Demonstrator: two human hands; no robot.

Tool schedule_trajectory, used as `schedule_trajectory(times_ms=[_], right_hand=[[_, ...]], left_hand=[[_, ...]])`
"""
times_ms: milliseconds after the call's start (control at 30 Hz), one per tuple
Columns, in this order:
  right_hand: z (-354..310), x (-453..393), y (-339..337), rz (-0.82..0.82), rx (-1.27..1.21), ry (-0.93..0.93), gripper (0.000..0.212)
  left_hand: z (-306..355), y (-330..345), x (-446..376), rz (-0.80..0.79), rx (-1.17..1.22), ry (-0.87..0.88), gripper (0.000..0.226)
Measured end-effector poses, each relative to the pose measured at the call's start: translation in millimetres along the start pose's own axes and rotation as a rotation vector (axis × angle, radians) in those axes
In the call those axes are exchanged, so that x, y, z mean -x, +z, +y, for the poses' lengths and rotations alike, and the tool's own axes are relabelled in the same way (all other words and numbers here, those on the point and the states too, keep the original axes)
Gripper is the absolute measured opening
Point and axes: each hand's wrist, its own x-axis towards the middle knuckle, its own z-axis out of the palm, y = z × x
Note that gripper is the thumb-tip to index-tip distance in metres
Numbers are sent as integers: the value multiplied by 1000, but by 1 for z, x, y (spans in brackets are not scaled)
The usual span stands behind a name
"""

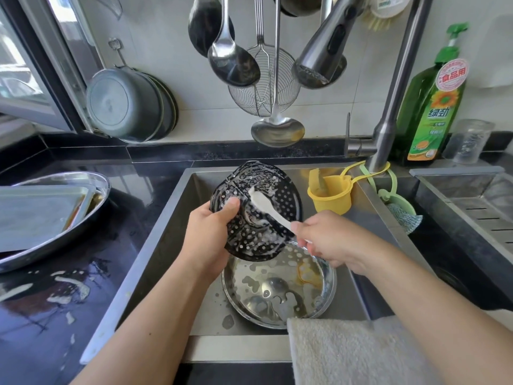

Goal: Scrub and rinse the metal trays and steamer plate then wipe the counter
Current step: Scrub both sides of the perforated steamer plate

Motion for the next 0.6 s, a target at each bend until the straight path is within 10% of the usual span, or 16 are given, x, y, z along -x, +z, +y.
schedule_trajectory(times_ms=[133, 400, 600], right_hand=[[-1, 2, 3, -124, -266, 15, 40], [5, -10, -6, 167, 282, 24, 43], [1, -1, 8, 154, 206, -153, 46]], left_hand=[[0, 3, 2, -39, 29, -4, 22], [-5, 1, -2, 72, -216, 133, 17], [5, -8, -6, 232, 95, 18, 13]])
